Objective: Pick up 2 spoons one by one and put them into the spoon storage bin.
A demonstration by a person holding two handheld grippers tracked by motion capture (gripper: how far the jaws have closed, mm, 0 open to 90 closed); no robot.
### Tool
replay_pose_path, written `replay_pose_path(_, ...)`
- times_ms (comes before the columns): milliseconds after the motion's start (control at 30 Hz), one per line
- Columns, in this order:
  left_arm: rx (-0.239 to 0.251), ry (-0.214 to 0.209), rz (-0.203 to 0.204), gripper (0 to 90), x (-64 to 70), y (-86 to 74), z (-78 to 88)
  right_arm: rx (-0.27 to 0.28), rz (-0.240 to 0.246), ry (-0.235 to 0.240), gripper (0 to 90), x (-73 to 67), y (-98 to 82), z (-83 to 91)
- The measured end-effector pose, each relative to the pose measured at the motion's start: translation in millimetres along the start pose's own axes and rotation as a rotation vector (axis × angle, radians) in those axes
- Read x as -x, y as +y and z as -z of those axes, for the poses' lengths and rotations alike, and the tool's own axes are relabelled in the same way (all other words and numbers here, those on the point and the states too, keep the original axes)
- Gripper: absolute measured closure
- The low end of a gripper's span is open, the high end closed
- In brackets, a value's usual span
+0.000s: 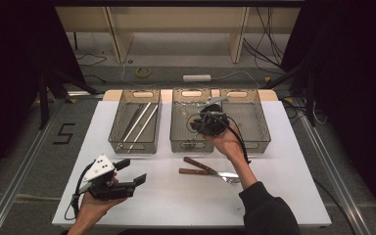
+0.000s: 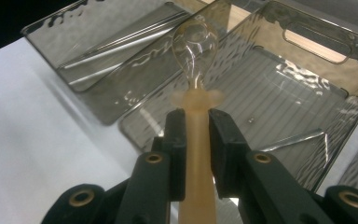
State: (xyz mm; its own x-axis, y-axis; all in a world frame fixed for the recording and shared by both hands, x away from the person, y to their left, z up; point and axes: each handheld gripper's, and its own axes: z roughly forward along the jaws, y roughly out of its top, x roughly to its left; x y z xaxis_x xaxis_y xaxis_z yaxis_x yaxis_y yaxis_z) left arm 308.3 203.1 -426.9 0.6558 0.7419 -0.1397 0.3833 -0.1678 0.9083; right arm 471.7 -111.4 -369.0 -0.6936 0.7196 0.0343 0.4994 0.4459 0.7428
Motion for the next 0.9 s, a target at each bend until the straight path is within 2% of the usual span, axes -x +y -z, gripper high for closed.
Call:
replay_pose_path(433,-0.006,-0.003,-0.005,20.0,0.7,0.2,-0.7,-0.066,-0.058,-0.076,78.3,21.2,7.3,-29.2)
replay_pose_path(600,-0.01,-0.005,-0.008,20.0,1.5,0.0,-1.5,-0.085,-0.082,-0.091,78.3,28.6,5.8,-40.0)
replay_pose_path(900,-0.026,-0.004,-0.018,20.1,1.6,-0.7,-2.6,-0.119,-0.1,-0.106,78.2,33.6,1.1,-52.8)
